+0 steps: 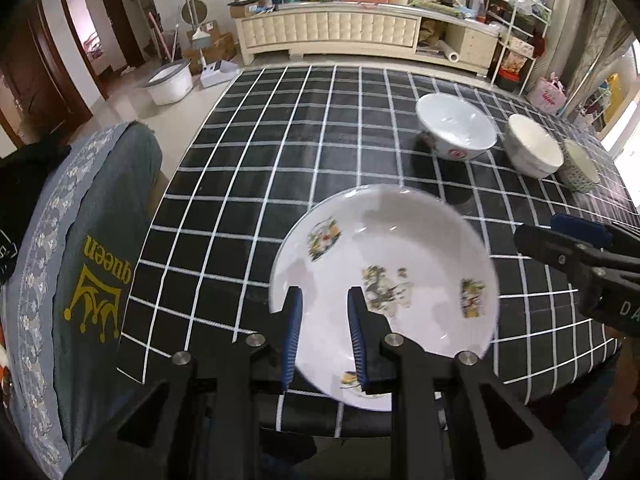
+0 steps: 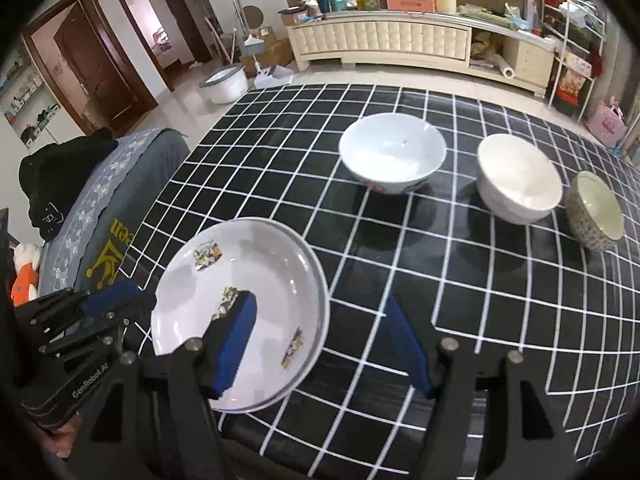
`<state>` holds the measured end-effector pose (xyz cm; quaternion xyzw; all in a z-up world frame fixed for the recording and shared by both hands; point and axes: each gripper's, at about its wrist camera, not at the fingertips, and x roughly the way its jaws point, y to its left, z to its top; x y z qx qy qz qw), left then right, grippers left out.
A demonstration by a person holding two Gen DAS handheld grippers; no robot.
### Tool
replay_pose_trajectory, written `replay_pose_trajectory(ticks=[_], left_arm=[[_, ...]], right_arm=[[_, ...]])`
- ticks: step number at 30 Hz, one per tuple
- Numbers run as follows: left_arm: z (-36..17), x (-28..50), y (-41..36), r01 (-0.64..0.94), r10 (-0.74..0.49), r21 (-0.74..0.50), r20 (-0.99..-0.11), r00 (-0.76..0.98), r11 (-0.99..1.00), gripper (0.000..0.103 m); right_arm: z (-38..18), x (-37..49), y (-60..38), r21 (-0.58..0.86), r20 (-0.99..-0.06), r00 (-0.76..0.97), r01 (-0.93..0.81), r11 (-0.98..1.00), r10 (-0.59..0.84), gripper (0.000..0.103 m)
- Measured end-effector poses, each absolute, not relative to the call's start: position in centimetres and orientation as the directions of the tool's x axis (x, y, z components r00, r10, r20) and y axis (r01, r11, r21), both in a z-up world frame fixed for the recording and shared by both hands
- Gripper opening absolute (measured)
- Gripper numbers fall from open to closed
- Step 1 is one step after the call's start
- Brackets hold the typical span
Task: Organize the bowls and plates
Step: 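Set the bear-print plate on the stack and open both tools, then move both tools to the white bowl with the red logo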
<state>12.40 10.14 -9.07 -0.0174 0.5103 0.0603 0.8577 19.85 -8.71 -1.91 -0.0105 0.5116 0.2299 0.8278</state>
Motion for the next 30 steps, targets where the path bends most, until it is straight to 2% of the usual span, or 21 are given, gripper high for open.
replay_pose_trajectory(ticks=[11, 14, 20, 23, 28, 30], left_arm=[[-5.4, 15.1, 6.9, -0.055, 0.054, 0.029, -0.847, 0.529, 0.998, 0.022], [-4.7, 16.7, 6.2, -0.041, 0.040, 0.022, -0.844, 0.535, 0.999, 0.026], [-3.2, 20.1, 4.7, -0.010, 0.027, 0.026, -0.835, 0.550, 1.000, 0.027], [-2.7, 22.0, 4.1, 0.005, 0.014, 0.020, -0.831, 0.556, 1.000, 0.033], [-3.1, 25.2, 3.4, 0.033, -0.004, 0.017, -0.838, 0.546, 0.999, 0.035], [-3.4, 26.3, 3.3, 0.041, -0.013, 0.011, -0.843, 0.538, 0.999, 0.042]], right_arm=[[0.4, 22.5, -11.8, 0.194, -0.845, 0.414, -0.351, 0.916, 0.338, 0.072], [1.0, 23.6, -12.4, 0.186, -0.845, 0.423, -0.342, 0.921, 0.328, 0.072], [1.9, 26.4, -13.5, 0.183, -0.838, 0.443, -0.322, 0.929, 0.319, 0.072], [2.0, 28.0, -13.8, 0.183, -0.839, 0.444, -0.315, 0.931, 0.316, 0.072], [1.6, 30.6, -13.9, 0.180, -0.841, 0.445, -0.308, 0.934, 0.309, 0.071], [1.4, 31.5, -13.8, 0.179, -0.842, 0.444, -0.307, 0.935, 0.307, 0.072]])
